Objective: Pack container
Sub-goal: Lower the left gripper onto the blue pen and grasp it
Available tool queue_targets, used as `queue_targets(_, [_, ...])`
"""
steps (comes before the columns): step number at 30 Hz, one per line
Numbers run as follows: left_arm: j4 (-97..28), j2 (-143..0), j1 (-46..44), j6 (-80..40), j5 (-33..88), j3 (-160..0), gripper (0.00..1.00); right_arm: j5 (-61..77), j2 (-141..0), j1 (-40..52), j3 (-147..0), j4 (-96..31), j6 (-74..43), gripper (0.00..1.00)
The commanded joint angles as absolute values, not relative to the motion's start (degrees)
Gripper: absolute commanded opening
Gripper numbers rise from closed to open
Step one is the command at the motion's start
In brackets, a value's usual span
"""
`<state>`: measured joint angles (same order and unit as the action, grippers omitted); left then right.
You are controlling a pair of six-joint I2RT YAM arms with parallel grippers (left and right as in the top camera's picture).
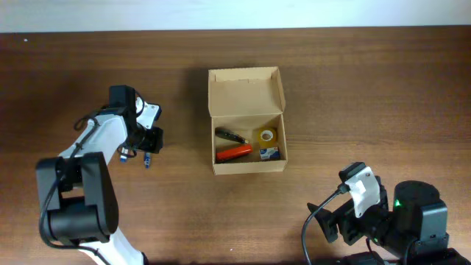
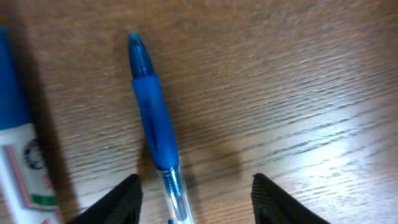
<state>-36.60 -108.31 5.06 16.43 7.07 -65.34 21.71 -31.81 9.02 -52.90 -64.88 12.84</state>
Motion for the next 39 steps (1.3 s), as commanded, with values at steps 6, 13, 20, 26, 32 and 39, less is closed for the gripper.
queue_targets(6, [-36.4,-108.81,5.28,15.64,7.27,-64.84,0.39,21.17,-31.53,8.6,-52.75,-64.71,12.86,0.99])
queue_targets(13, [-36.4,-109.54,5.26,15.64,4.64,-64.53,0.36,21.17,-31.53,8.6,-52.75,-64.71,12.86,0.99])
queue_targets(20, [-36.4,-112.66,4.97,15.64,4.64,-64.53,0.35,21.17,-31.53,8.6,-52.75,-64.71,12.86,0.99])
queue_targets(26, [-36.38,-113.91,4.38,15.62,4.27,-64.53,0.25,21.17,-31.53,8.6,-52.75,-64.71,12.86,0.99])
queue_targets(32, [-36.38,-113.91,3.55,14.13,-0.49,-64.53,0.16,21.17,-31.53,8.6,-52.75,-64.71,12.86,0.99])
queue_targets(39, [-35.86,-113.91,2.33,11.88,-1.8,-64.53,0.02,21.17,-31.53,8.6,-52.75,-64.73,12.86,0.99])
